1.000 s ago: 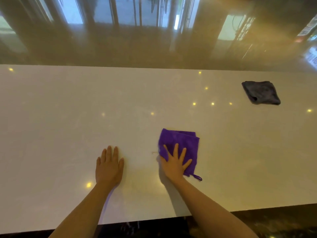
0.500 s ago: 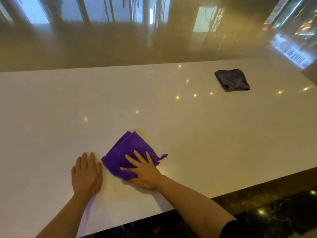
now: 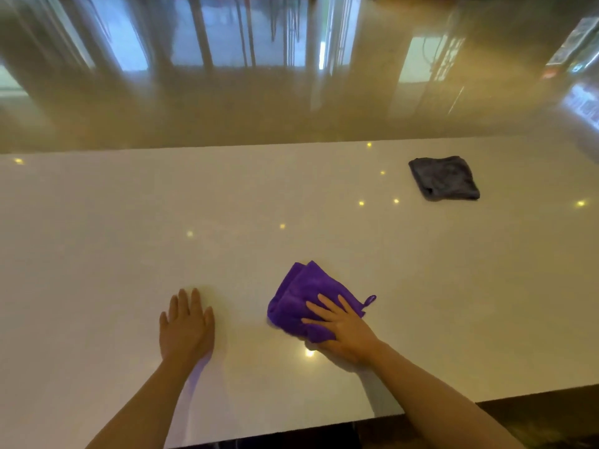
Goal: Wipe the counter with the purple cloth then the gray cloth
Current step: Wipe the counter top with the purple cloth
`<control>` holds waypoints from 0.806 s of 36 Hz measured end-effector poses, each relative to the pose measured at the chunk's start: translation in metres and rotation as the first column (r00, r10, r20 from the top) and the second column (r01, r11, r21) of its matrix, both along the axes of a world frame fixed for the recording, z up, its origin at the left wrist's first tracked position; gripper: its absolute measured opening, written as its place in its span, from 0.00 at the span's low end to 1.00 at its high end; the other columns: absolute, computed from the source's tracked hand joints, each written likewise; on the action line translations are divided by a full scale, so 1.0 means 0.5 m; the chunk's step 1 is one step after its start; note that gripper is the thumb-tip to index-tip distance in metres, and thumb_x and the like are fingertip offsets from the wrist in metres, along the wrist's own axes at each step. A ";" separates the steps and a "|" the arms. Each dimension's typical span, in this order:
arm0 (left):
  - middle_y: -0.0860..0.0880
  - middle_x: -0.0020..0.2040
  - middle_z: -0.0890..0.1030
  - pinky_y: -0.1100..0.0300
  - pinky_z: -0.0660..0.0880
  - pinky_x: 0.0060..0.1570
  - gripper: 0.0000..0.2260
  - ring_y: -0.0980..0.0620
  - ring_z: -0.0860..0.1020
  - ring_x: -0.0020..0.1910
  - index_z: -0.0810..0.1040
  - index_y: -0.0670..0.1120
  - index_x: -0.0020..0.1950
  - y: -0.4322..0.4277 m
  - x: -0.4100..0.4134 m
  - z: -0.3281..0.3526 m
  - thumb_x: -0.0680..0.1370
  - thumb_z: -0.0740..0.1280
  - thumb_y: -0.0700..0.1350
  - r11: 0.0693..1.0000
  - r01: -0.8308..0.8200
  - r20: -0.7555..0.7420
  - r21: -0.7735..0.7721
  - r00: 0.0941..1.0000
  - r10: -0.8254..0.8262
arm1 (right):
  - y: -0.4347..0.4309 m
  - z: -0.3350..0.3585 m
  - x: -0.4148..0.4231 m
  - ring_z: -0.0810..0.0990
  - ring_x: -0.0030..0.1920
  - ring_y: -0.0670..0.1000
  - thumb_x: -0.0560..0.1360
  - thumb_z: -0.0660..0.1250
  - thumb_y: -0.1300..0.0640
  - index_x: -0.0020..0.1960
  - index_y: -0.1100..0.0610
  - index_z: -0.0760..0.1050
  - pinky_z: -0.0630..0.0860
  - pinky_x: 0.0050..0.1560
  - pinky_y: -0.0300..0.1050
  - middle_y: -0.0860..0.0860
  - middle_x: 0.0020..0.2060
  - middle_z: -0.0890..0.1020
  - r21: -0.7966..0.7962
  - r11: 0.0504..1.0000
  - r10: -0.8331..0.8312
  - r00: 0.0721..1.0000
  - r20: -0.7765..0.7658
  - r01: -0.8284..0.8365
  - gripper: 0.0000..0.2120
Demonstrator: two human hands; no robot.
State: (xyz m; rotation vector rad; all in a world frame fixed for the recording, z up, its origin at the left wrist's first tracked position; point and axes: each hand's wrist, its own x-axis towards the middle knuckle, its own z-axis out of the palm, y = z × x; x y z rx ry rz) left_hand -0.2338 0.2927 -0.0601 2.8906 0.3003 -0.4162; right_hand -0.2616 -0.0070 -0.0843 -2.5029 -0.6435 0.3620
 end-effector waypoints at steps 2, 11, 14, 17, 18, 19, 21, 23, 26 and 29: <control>0.43 0.77 0.48 0.48 0.49 0.74 0.25 0.45 0.47 0.76 0.47 0.44 0.75 -0.042 0.005 -0.004 0.81 0.47 0.51 1.000 0.030 -0.005 -0.002 1.000 -0.030 | -0.040 0.002 0.002 0.47 0.75 0.46 0.76 0.57 0.45 0.70 0.44 0.58 0.47 0.76 0.57 0.44 0.74 0.57 -0.011 1.000 -0.011 1.000 -0.014 0.011 0.23; 0.45 0.78 0.46 0.51 0.45 0.75 0.25 0.47 0.46 0.77 0.44 0.45 0.75 -0.257 0.017 -0.006 0.81 0.45 0.53 0.988 0.145 0.001 -0.052 0.989 -0.146 | -0.193 0.015 0.004 0.50 0.74 0.42 0.75 0.56 0.41 0.69 0.36 0.55 0.47 0.77 0.51 0.32 0.68 0.54 0.058 0.991 -0.116 0.991 -0.060 0.120 0.23; 0.45 0.76 0.59 0.52 0.54 0.74 0.23 0.46 0.58 0.74 0.52 0.45 0.75 -0.335 0.008 0.005 0.81 0.47 0.53 0.974 0.142 0.054 -0.178 0.989 -0.135 | -0.179 0.026 0.005 0.58 0.73 0.47 0.75 0.58 0.44 0.68 0.42 0.63 0.49 0.76 0.46 0.34 0.67 0.61 0.134 0.971 -0.186 0.979 -0.088 0.197 0.21; 0.54 0.49 0.81 0.57 0.76 0.53 0.12 0.54 0.79 0.47 0.74 0.56 0.52 -0.404 -0.001 0.031 0.79 0.53 0.56 0.842 0.014 0.126 -0.539 0.990 0.064 | -0.165 0.030 0.014 0.61 0.72 0.52 0.73 0.59 0.44 0.67 0.44 0.65 0.48 0.73 0.34 0.37 0.65 0.67 0.235 0.915 -0.300 0.943 -0.142 0.327 0.23; 0.54 0.41 0.80 0.61 0.76 0.42 0.12 0.55 0.78 0.40 0.74 0.55 0.44 -0.428 -0.002 0.044 0.78 0.54 0.58 0.734 -0.077 0.064 -0.675 0.985 0.162 | -0.159 0.030 0.018 0.59 0.73 0.55 0.72 0.61 0.43 0.68 0.46 0.64 0.49 0.74 0.40 0.43 0.69 0.66 0.226 0.898 -0.335 0.920 -0.201 0.377 0.25; 0.53 0.36 0.79 0.64 0.73 0.35 0.14 0.54 0.77 0.35 0.74 0.52 0.39 -0.447 0.001 0.050 0.77 0.56 0.57 0.599 -0.169 -0.007 -0.783 0.965 0.263 | -0.152 0.034 0.022 0.59 0.73 0.57 0.71 0.63 0.41 0.68 0.47 0.65 0.52 0.74 0.50 0.50 0.71 0.67 0.256 0.856 -0.367 0.877 -0.310 0.449 0.27; 0.49 0.29 0.77 0.62 0.70 0.29 0.15 0.52 0.74 0.29 0.74 0.47 0.34 -0.475 0.015 0.059 0.77 0.62 0.53 0.225 -0.386 -0.267 -0.895 0.866 0.424 | -0.139 0.054 0.015 0.71 0.65 0.65 0.64 0.70 0.38 0.59 0.51 0.75 0.68 0.65 0.63 0.61 0.59 0.78 0.505 0.673 -0.380 0.839 -0.390 0.540 0.28; 0.46 0.30 0.79 0.56 0.73 0.31 0.13 0.48 0.77 0.31 0.76 0.44 0.39 -0.487 0.035 0.069 0.74 0.66 0.54 0.055 -0.513 -0.456 -0.856 0.802 0.387 | -0.134 0.052 0.016 0.79 0.55 0.65 0.62 0.74 0.41 0.54 0.54 0.78 0.79 0.52 0.57 0.59 0.48 0.83 0.640 0.505 -0.418 0.813 -0.405 0.579 0.25; 0.44 0.44 0.81 0.51 0.80 0.39 0.17 0.43 0.81 0.47 0.74 0.45 0.53 -0.492 0.072 0.094 0.74 0.64 0.58 0.163 -0.524 -0.502 -0.836 0.850 0.157 | -0.123 0.080 0.032 0.81 0.55 0.58 0.67 0.72 0.42 0.57 0.52 0.76 0.80 0.50 0.50 0.54 0.52 0.84 0.699 0.423 -0.376 0.813 -0.444 0.577 0.23; 0.44 0.49 0.81 0.57 0.80 0.35 0.13 0.46 0.81 0.47 0.73 0.46 0.55 -0.501 0.104 0.125 0.74 0.66 0.51 0.096 -0.449 -0.444 -0.889 0.894 0.070 | -0.120 0.113 0.069 0.76 0.62 0.54 0.74 0.64 0.48 0.64 0.51 0.71 0.75 0.60 0.47 0.53 0.61 0.78 0.648 0.595 -0.306 0.879 -0.365 0.476 0.20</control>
